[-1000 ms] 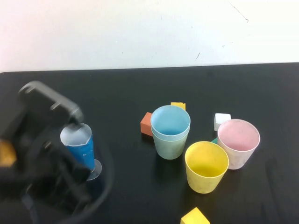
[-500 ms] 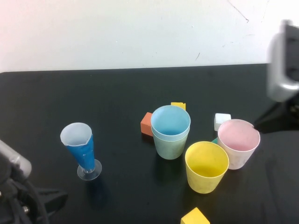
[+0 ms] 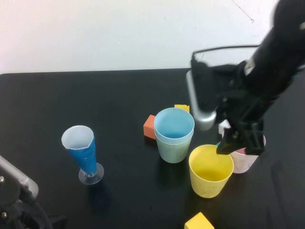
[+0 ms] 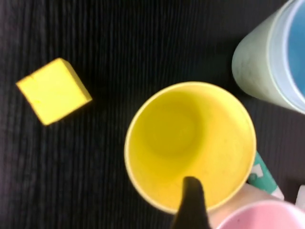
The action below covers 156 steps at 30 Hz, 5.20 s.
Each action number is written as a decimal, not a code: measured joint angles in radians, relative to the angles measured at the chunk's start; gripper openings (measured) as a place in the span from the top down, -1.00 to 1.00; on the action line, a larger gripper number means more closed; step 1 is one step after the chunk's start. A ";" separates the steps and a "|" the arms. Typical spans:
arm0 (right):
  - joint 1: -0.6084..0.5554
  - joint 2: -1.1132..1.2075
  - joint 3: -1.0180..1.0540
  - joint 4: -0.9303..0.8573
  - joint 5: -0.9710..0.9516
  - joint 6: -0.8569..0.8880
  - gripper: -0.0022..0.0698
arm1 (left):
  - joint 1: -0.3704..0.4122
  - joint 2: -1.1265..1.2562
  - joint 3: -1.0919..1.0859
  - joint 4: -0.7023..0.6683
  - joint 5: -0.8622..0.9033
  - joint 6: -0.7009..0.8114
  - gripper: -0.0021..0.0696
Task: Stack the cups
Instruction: Pick up the yellow cup, then place the yellow cup on the blue cup, then pick up the pink cup, then place the pink cup on the yellow cup
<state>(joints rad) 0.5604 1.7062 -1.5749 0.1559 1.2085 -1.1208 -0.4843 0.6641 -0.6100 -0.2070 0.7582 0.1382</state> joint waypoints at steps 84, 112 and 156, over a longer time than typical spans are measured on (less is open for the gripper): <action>0.000 0.150 -0.352 -0.263 0.003 0.587 0.19 | 0.000 0.000 0.013 -0.062 -0.041 -0.016 0.94; -0.207 0.164 0.001 -0.058 -0.020 0.607 -0.10 | 0.000 0.000 0.013 -0.076 -0.023 -0.016 0.94; -0.052 0.230 -0.370 0.159 0.025 0.527 0.88 | 0.000 0.000 0.013 -0.094 0.043 0.059 0.95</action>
<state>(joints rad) 0.5081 1.9359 -1.9450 0.3151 1.2338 -0.5935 -0.4843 0.6641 -0.5975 -0.3006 0.8015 0.1970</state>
